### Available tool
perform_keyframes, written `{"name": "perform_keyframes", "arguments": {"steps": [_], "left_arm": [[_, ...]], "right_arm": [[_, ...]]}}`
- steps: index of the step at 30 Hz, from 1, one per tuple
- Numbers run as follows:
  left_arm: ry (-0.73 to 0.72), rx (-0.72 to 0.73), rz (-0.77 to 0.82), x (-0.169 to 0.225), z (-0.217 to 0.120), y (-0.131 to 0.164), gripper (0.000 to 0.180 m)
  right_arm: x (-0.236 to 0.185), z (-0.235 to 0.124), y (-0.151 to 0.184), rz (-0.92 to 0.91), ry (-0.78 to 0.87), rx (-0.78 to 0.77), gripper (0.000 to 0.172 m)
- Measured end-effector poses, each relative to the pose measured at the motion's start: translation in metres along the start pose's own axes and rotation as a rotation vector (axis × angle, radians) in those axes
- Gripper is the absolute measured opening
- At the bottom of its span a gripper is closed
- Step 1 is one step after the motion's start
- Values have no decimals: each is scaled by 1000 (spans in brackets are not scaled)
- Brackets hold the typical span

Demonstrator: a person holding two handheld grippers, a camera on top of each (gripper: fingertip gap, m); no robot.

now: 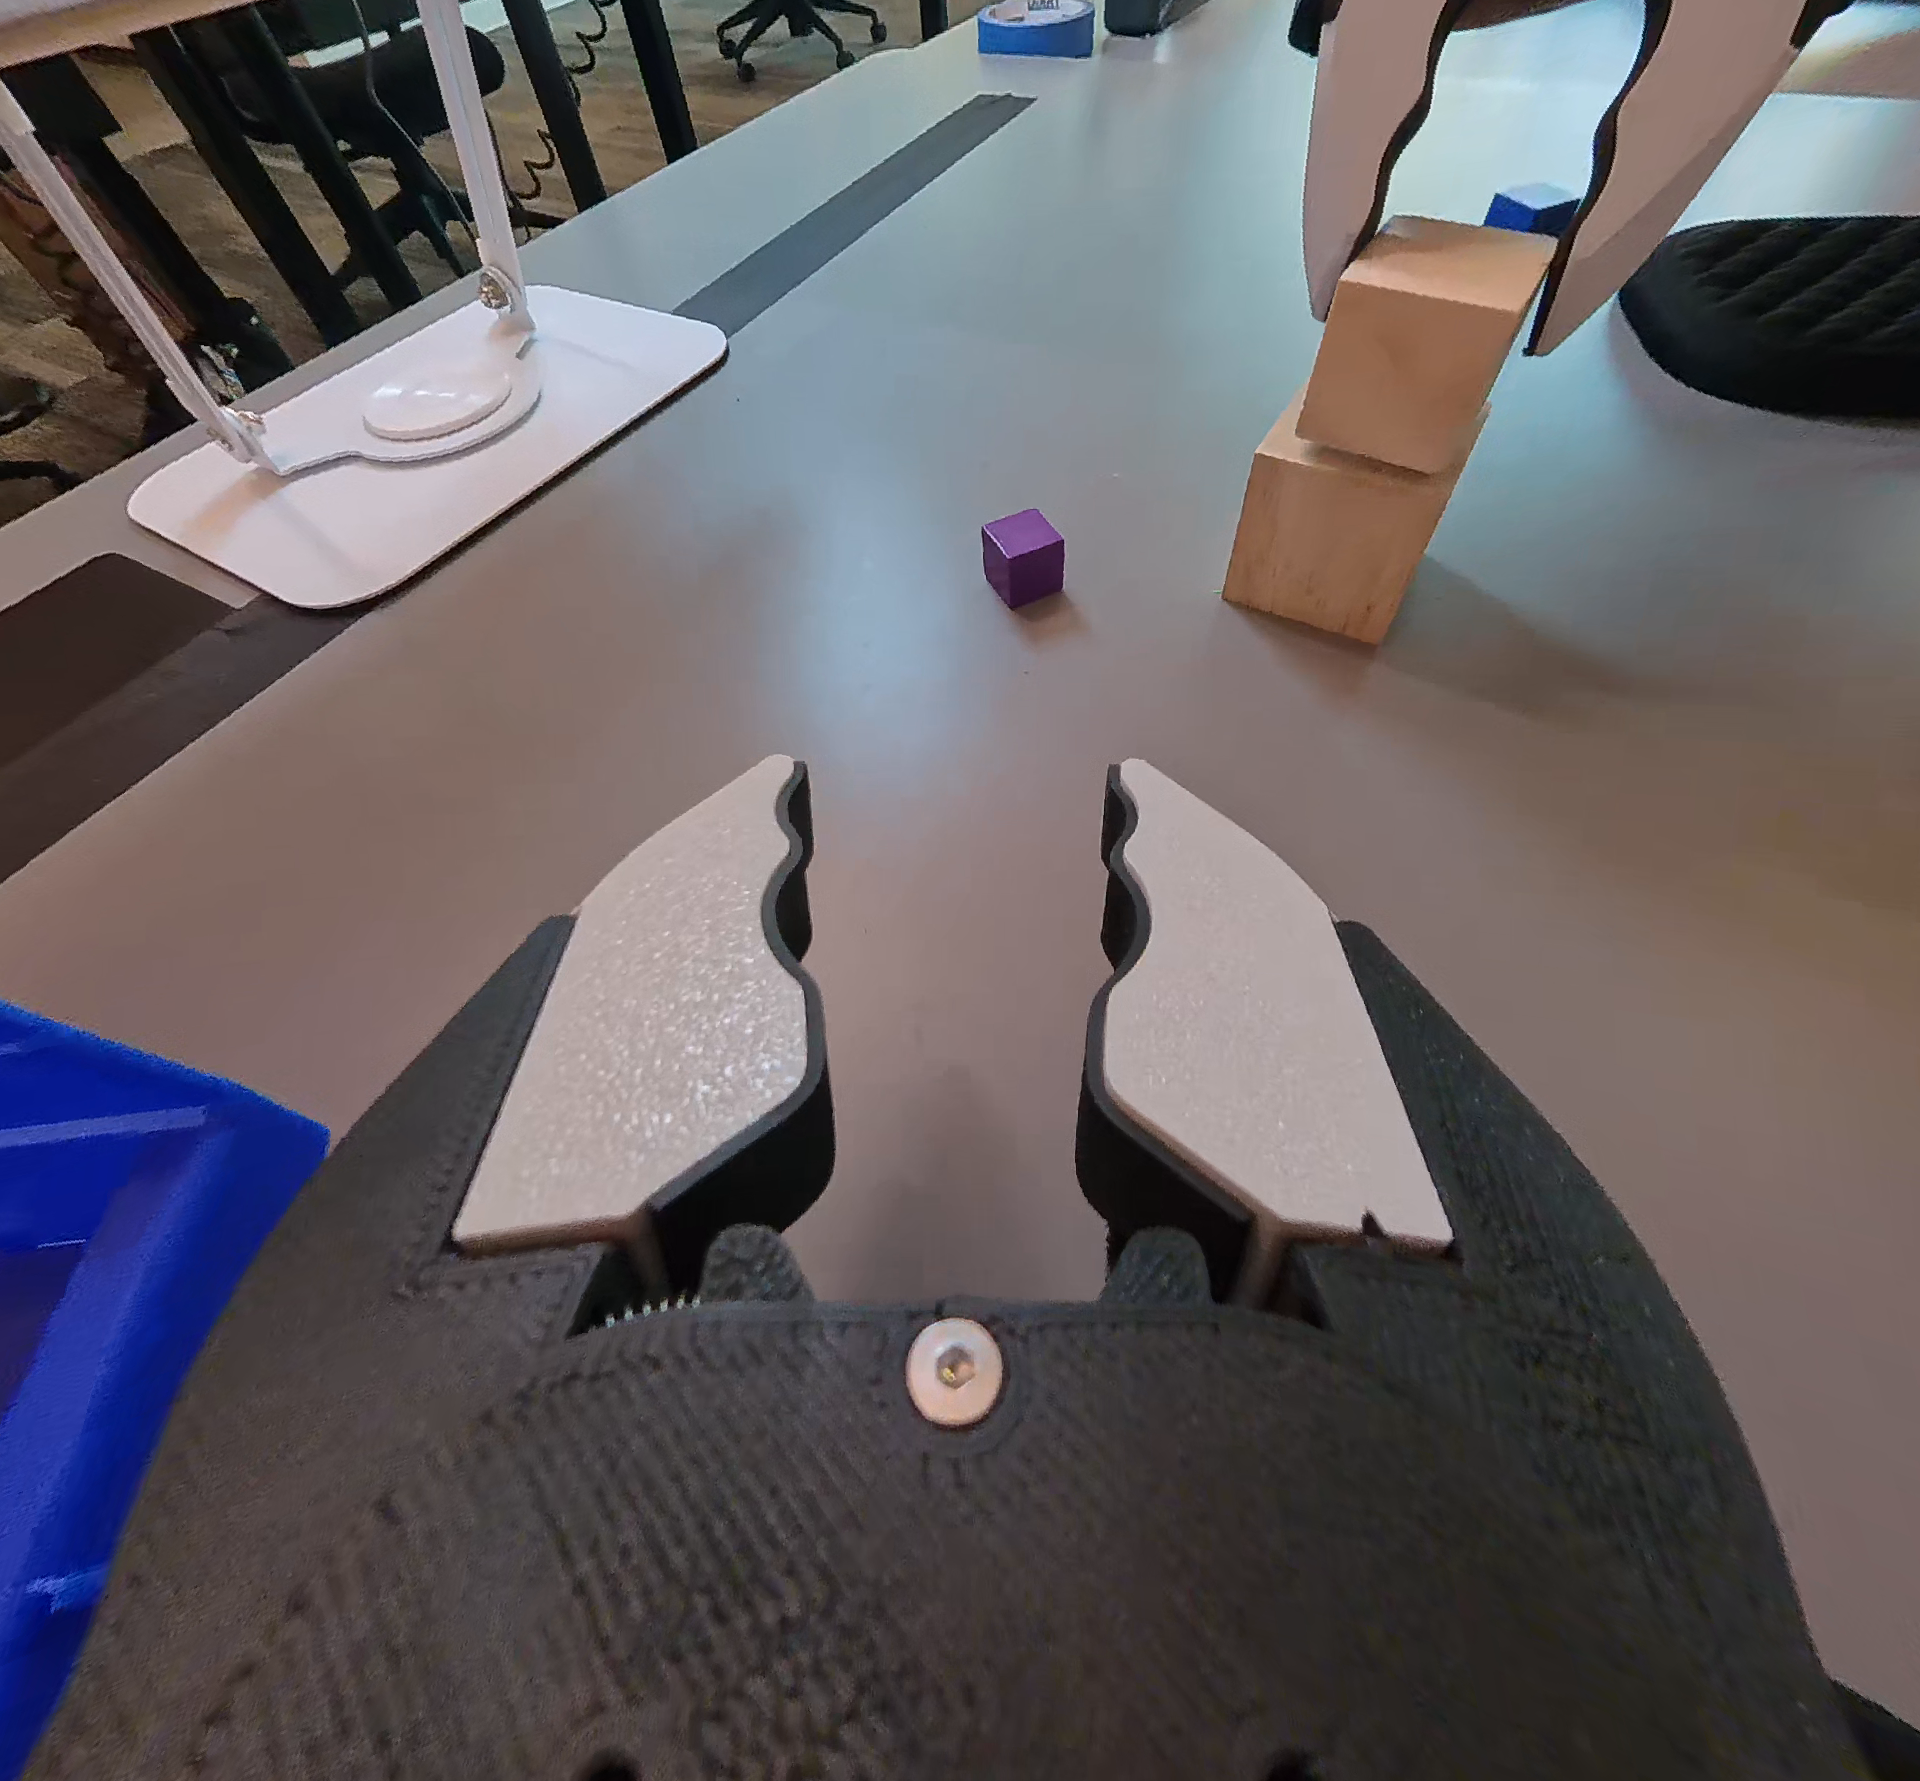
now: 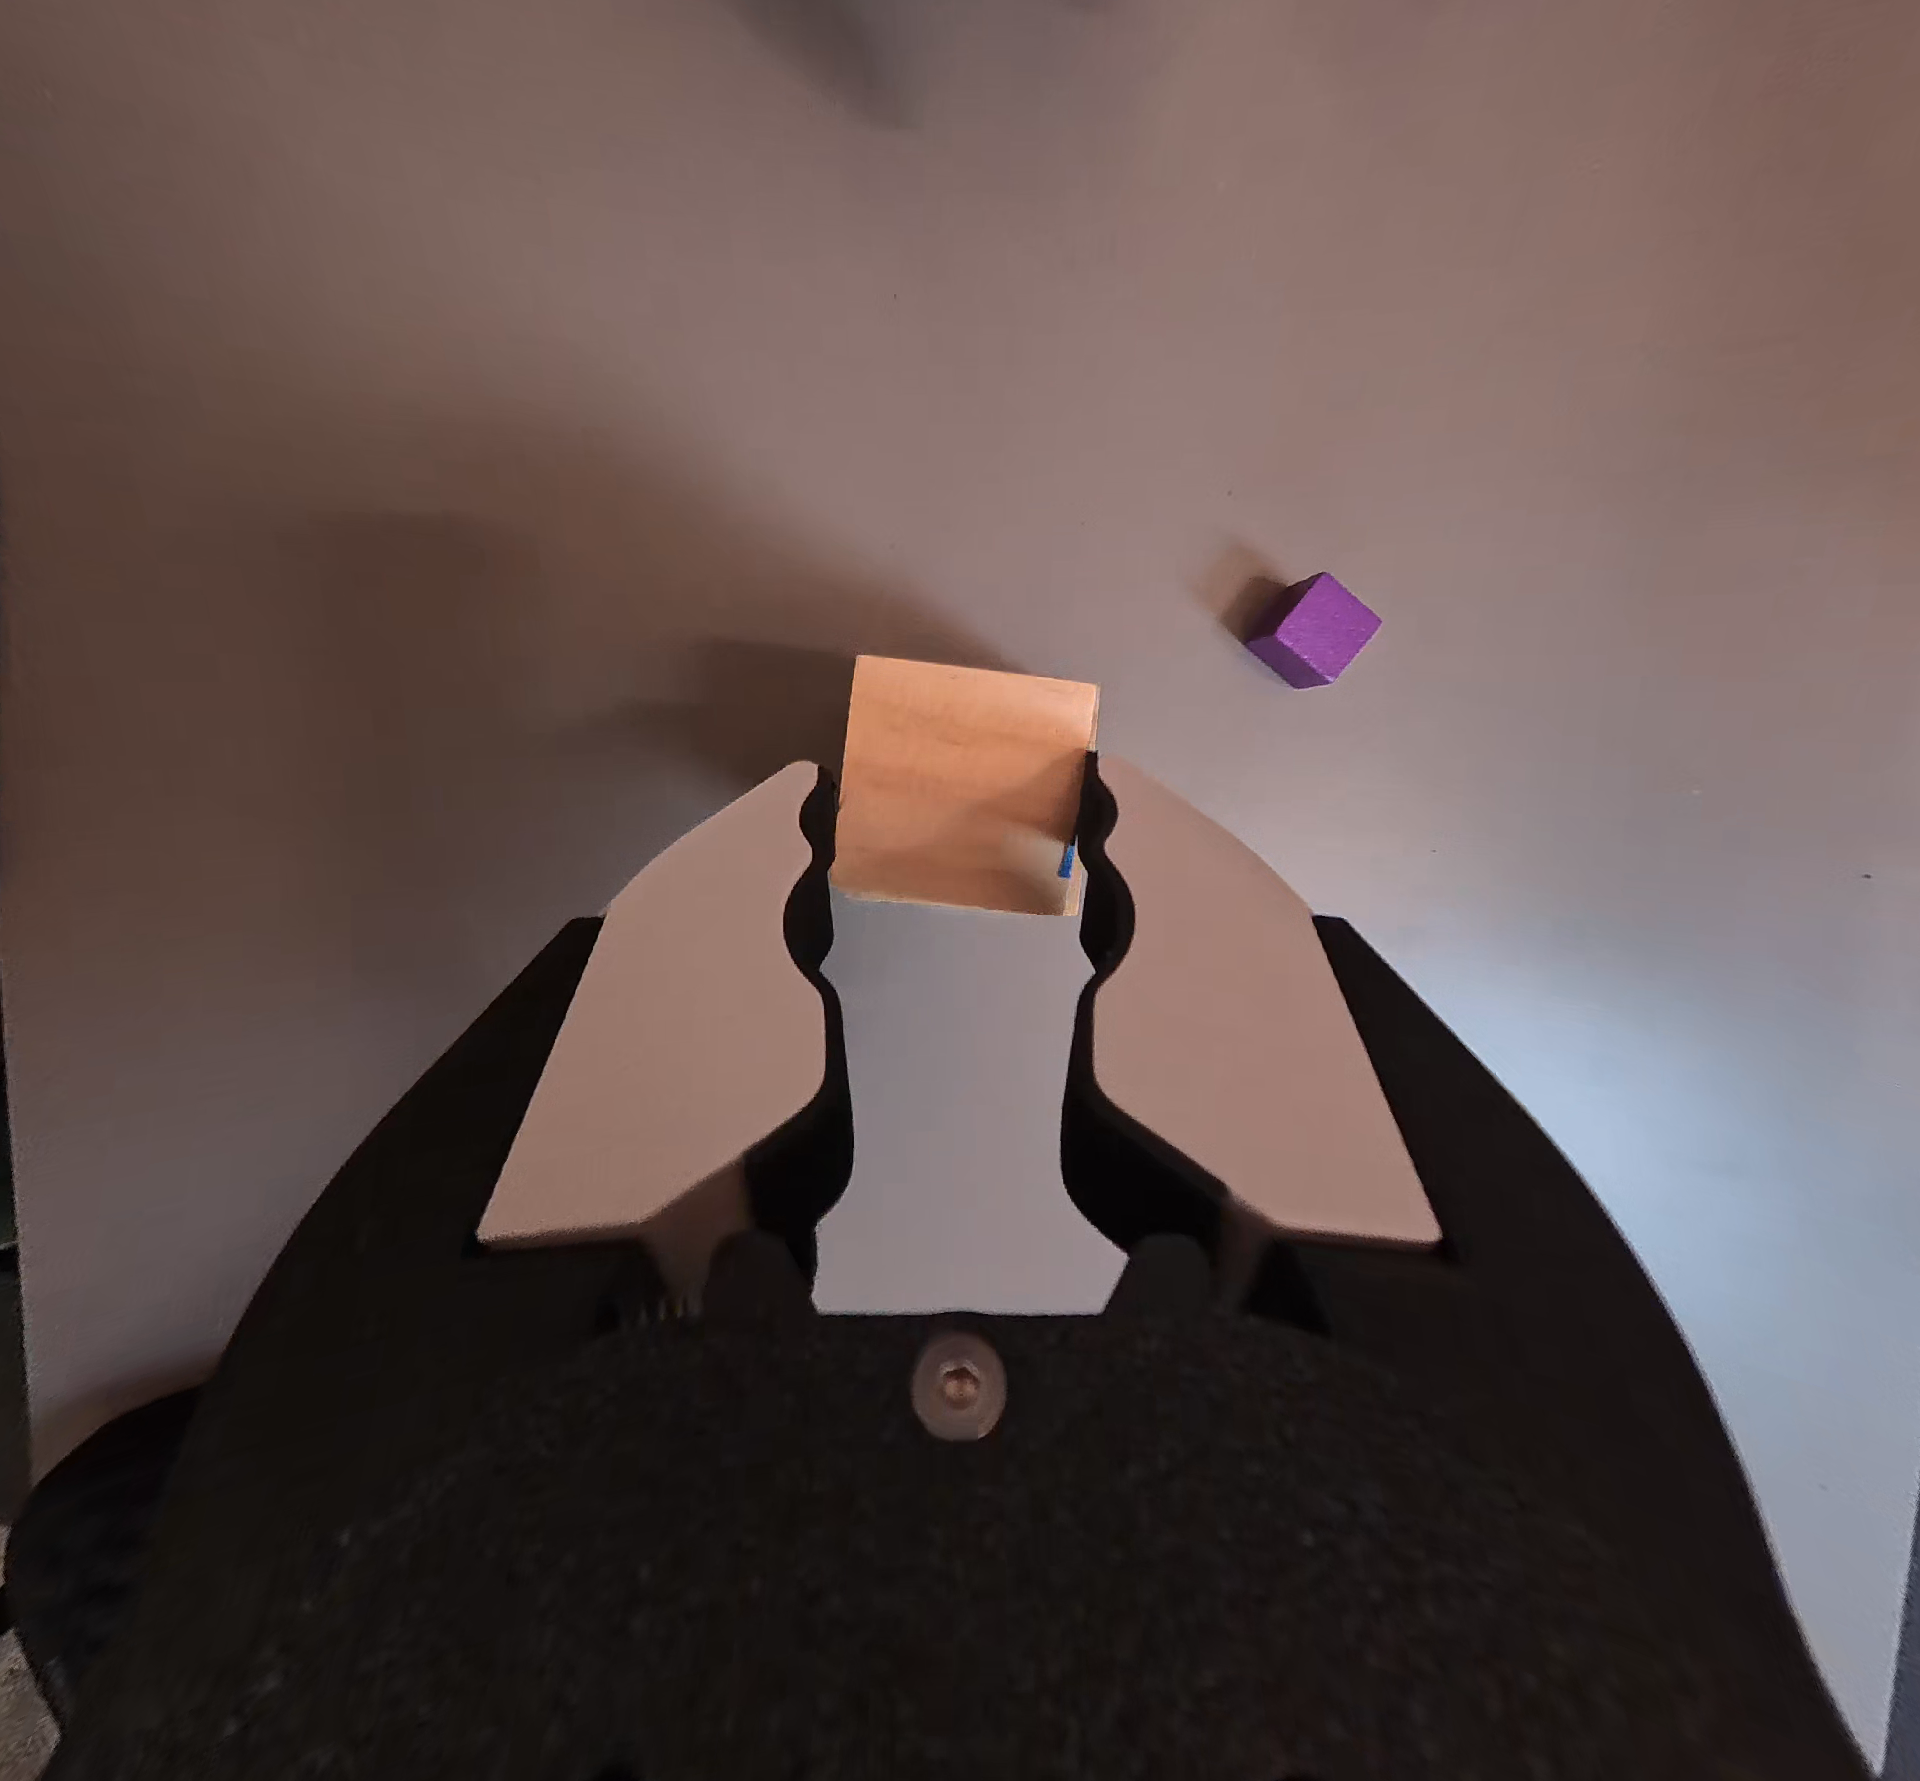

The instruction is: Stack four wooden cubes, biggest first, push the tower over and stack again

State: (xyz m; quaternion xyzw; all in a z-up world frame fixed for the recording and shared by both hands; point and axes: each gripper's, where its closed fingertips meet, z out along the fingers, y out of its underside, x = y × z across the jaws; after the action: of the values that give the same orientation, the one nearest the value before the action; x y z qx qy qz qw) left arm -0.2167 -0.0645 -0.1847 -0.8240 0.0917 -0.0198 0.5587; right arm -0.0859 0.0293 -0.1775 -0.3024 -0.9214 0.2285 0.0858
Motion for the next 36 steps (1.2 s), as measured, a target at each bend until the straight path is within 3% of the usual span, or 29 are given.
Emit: {"name": "perform_keyframes", "arguments": {"steps": [36], "left_arm": [[9,-53,-1,2,5,11,52]], "right_arm": [[0,3,4,-38,-23,-10,45]]}}
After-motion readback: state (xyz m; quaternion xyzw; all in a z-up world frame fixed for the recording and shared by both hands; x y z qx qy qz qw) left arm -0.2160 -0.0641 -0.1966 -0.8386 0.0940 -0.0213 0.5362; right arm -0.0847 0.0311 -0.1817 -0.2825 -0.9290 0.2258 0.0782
